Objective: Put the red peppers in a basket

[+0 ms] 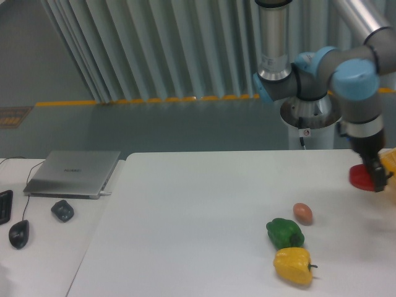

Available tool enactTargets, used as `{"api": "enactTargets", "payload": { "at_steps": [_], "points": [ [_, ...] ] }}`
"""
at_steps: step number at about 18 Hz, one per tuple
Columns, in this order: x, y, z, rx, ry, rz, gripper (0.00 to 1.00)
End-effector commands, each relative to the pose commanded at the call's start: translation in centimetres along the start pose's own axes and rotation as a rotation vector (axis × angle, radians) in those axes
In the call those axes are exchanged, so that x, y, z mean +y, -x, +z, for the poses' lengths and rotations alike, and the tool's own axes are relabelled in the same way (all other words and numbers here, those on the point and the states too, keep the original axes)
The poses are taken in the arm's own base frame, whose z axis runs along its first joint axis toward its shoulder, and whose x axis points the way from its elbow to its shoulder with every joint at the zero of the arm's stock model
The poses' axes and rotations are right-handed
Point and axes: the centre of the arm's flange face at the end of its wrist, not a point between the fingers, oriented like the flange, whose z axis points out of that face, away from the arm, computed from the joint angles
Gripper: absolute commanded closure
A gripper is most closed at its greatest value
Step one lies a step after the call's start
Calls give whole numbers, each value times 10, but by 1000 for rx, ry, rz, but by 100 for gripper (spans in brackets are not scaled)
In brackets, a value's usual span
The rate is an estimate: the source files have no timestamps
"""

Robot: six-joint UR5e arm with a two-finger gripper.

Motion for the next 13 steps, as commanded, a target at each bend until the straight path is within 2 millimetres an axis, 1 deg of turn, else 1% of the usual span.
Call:
{"api": "enactTargets", "payload": {
  "at_steps": [2,3,4,6,7,9,10,13],
  "points": [
    [35,4,4,0,-2,-9,71],
    [65,3,9,8,4,-1,71],
    [84,4,18,23,3,6,71],
    [115,3,34,33,3,18,70],
    [127,0,39,42,2,9,70],
    [139,-8,49,62,-3,18,70],
    [141,-13,57,78,-9,17,69],
    [134,-30,80,132,-29,20,68]
  ]
}}
